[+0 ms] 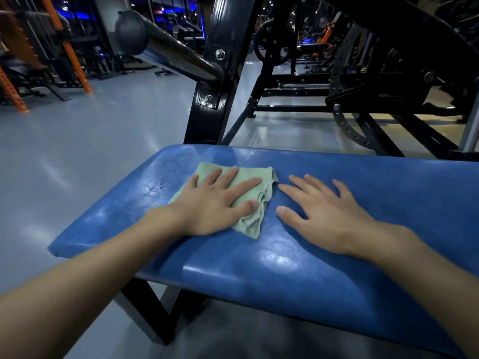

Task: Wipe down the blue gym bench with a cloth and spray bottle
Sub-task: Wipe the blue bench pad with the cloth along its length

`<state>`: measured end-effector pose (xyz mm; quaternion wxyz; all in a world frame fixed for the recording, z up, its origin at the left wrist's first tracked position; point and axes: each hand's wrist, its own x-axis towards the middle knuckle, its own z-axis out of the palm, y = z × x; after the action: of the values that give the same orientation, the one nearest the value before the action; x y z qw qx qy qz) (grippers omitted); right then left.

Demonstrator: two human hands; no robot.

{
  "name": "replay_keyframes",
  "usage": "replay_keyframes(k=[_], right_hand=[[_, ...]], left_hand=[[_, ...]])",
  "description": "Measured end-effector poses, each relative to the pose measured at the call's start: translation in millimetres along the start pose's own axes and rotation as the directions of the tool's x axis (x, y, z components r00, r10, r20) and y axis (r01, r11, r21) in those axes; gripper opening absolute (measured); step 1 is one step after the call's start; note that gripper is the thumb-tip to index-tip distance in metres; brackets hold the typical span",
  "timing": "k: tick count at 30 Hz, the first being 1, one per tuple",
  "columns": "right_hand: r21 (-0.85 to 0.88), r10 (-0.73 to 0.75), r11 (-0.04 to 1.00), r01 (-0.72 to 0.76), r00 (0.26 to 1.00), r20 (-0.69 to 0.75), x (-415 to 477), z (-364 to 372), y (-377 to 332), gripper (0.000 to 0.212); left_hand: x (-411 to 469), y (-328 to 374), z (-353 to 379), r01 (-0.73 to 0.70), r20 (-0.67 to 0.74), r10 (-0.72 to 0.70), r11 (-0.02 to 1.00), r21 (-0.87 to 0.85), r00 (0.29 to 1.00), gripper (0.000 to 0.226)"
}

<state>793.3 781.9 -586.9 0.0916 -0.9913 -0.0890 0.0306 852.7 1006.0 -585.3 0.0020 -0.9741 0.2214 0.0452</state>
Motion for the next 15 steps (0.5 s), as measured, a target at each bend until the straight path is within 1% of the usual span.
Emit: replay_keyframes(k=[3, 5, 8, 12, 15], right_hand=[[-0.013, 0.01, 1.0, -0.01, 1.0, -0.001, -1.5, 1.8, 0.9, 0.069], [-0.028, 0.019, 0.999, -0.019, 1.0, 0.001, -1.1, 1.2, 0.4, 0.069], [-0.025, 0.029, 0.999, -0.028, 1.0, 0.011, -1.5, 0.4, -1.4, 0.069], [-0.018, 0.032, 0.999, -0.032, 0.999, 0.015, -1.1, -1.9, -1.3, 0.068], [-0.008, 0.04, 0.999, -0.04, 0.999, 0.008, -1.3, -1.7, -1.1, 0.066]], left_hand=[[57.8, -11.7, -6.8, 0.023, 0.001, -0.023, 0.999, -0.028, 1.0, 0.056], [93.6, -20.1, -11.8, 0.044, 0.008, -0.043, 0.998, -0.053, 0.999, 0.058], [132.5, -29.0, -20.3, 0.073, 0.019, -0.072, 0.994, -0.08, 0.997, 0.067], [144.4, -32.6, -19.5, 0.085, 0.015, -0.084, 0.993, -0.081, 0.996, 0.07], [118.6, -32.1, -11.8, 0.047, 0.007, -0.047, 0.999, -0.027, 0.999, 0.067]])
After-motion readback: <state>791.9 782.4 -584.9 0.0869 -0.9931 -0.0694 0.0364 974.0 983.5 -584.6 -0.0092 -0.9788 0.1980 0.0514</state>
